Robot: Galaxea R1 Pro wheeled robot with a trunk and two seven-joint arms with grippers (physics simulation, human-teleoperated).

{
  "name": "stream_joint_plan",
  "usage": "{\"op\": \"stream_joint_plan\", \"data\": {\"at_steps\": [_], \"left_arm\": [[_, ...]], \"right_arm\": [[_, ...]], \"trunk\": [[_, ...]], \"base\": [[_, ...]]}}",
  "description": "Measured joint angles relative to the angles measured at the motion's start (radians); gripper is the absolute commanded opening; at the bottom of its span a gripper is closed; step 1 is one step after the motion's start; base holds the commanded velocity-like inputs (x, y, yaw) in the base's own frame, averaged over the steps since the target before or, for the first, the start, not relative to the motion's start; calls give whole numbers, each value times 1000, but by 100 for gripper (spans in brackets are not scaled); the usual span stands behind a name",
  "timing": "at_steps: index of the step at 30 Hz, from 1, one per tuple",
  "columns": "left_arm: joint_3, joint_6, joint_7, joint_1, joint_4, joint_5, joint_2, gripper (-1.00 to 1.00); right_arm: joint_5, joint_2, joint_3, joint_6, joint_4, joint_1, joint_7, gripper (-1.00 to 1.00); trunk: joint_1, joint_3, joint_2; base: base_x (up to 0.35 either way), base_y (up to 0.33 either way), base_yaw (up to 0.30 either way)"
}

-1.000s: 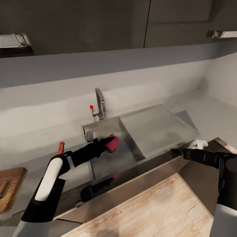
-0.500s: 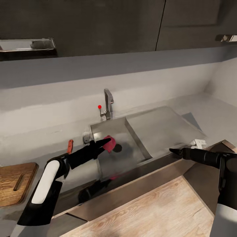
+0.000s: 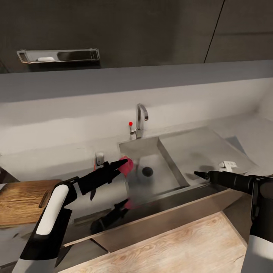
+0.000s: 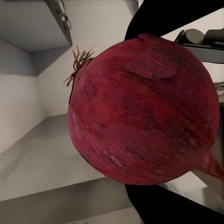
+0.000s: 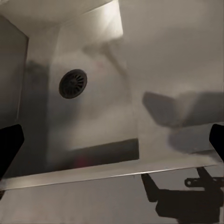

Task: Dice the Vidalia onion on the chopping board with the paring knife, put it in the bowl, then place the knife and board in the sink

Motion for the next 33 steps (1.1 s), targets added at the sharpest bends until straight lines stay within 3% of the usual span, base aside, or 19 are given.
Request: {"op": "stream_joint_plan", "data": {"at_steps": [9, 19, 33], "left_arm": [[39, 0, -22, 7, 0, 1, 1, -100], [41, 0, -23, 11, 0, 1, 0, -100], [30, -2, -10, 11, 0, -4, -2, -100]], "right_arm": [[0, 9, 2, 0, 0, 1, -3, 100], [0, 11, 3, -4, 0, 2, -4, 100], [1, 11, 12, -4, 0, 2, -5, 100]], "trunk": [[0, 15, 0], [0, 31, 0], [0, 55, 0]], "base": [[0, 230, 98], [0, 273, 62], [0, 26, 35]]}}
